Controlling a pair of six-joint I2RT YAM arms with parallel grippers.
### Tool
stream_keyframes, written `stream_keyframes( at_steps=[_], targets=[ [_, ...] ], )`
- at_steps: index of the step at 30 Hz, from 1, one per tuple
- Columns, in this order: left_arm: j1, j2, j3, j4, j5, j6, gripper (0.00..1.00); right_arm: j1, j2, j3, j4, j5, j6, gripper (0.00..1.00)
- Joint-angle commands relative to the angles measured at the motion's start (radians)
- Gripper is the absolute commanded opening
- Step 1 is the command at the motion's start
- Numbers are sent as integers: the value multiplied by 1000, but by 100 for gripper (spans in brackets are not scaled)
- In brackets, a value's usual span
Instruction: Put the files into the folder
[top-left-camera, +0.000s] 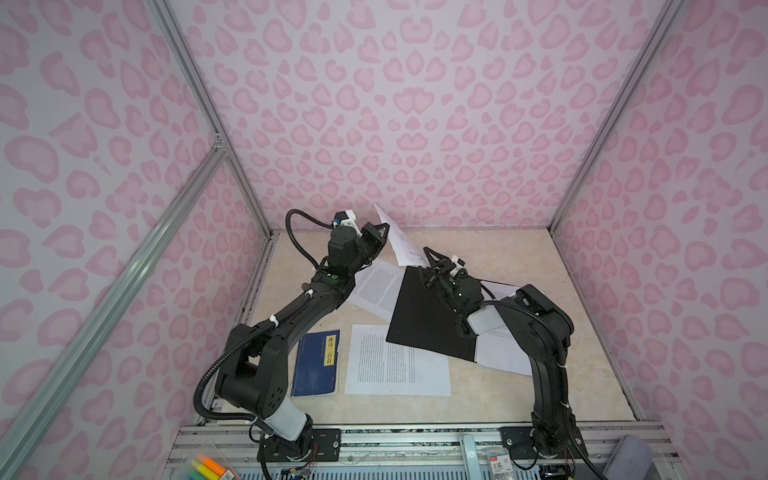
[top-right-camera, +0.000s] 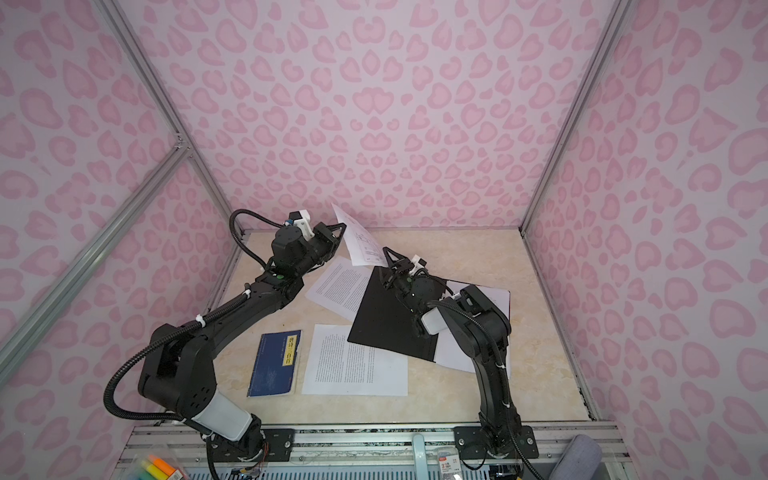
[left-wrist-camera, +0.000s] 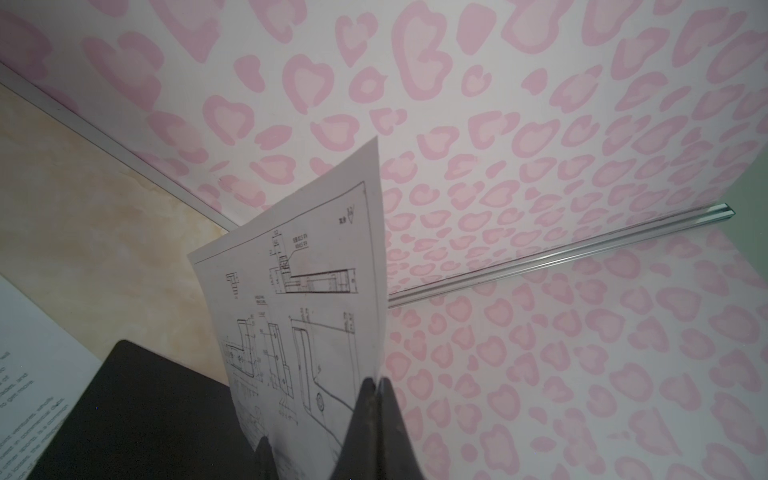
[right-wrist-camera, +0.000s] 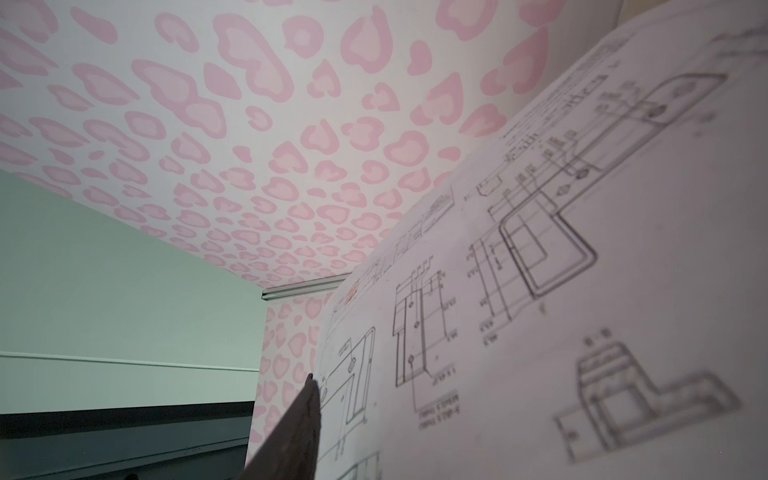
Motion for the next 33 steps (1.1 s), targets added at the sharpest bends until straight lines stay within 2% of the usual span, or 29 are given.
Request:
stream_keyframes(
  at_steps=[1,4,11,12,13,17,19,23,26,29,31,33],
  targets=[
    [3,-26,-16,21,-28,21,4,3,12,-6,36,-13,12,43],
    [9,-40,-41,23,-38,24,4,5,11,-9,35,-14,14,36],
    [29,-85,-107,24,-39,33,7,8,11,6,34,-53,6,3],
    [35,-95,-119,23,-32,36,13,8,12,11,34,-65,-3,0],
    [43,-106,-129,21,-20,41,25,5,10,19,32,-79,-13,0],
    [102,-210,-179,-52,42,103,98,-16,-10,58,-16,-198,-78,0],
    [135,-290,-226,-116,27,137,98,-34,-39,88,-95,-286,-131,0],
    [189,-471,-252,-342,1,287,98,-75,-141,175,-435,-494,-333,0],
    [218,-564,-221,-510,37,410,97,-113,-228,237,-806,-621,-553,0],
    [229,-634,-208,-606,127,519,98,-170,-305,319,-1220,-719,-819,0],
    [229,-659,-198,-677,190,580,98,-215,-351,407,-1582,-742,-1067,0],
    [229,-674,-206,-725,261,635,97,-264,-373,542,-1996,-715,-1358,0]
  ],
)
